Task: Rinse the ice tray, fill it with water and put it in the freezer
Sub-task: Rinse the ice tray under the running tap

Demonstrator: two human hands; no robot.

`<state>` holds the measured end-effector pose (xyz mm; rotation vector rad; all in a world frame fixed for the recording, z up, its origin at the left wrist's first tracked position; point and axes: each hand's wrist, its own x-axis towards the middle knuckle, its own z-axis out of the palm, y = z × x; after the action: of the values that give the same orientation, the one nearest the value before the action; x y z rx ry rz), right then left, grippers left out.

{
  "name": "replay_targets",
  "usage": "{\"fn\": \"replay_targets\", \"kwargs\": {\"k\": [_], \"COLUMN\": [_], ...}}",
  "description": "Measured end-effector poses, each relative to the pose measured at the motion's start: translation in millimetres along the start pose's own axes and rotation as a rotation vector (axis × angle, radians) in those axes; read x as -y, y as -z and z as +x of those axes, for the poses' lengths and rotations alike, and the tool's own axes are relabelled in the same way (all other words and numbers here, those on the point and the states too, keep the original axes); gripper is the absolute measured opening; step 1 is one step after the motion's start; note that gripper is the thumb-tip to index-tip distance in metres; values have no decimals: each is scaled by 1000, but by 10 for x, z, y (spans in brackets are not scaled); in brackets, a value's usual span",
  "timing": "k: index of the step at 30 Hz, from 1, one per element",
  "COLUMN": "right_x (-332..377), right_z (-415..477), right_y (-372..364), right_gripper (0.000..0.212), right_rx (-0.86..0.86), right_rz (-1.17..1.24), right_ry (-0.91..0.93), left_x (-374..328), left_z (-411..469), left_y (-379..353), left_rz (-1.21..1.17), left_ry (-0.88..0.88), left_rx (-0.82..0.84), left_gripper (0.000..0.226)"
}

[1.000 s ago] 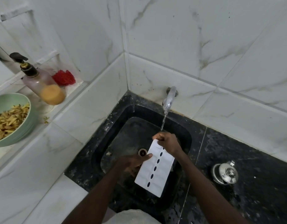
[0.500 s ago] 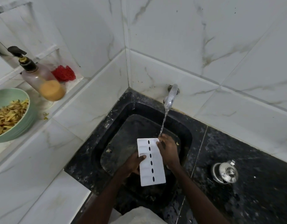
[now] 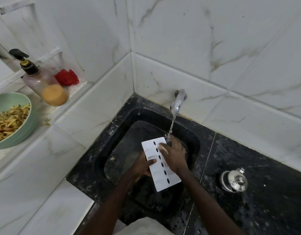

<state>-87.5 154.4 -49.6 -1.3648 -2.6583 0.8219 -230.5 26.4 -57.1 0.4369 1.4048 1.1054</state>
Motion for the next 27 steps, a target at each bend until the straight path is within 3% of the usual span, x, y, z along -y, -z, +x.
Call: {"fn": "replay_targets", "kwargs": {"k": [3, 7, 11, 13, 17, 22, 27], "right_x": [24, 153, 81, 95, 197, 38, 150], "right_z": [40, 36, 50, 85, 74, 101, 124], "right_y": [97, 132, 215, 229, 176, 319, 222], "right_gripper": [49, 51, 46, 50, 53, 46, 58], "right_rx": [-54, 26, -101, -70, 40, -92, 61], "right_rz": [27, -1, -19, -5, 30, -20, 24], "right_ry": [-114, -23, -93, -133, -13, -54, -1], "left_x": [-37, -90, -123, -151, -193, -185, -250], "left_z": [6, 11, -9, -15, -24, -59, -34], "left_y": [-53, -107, -104, -149, -161, -135, -155], "left_rz": [-22, -42, -32, -27, -28, -35, -24], "left_ry": [-8, -31, -32, -33, -42, -11, -28], "left_rx": [10, -6, 0, 8, -11, -25, -18], "left_gripper": [73, 70, 75, 70, 60, 70, 62]}}
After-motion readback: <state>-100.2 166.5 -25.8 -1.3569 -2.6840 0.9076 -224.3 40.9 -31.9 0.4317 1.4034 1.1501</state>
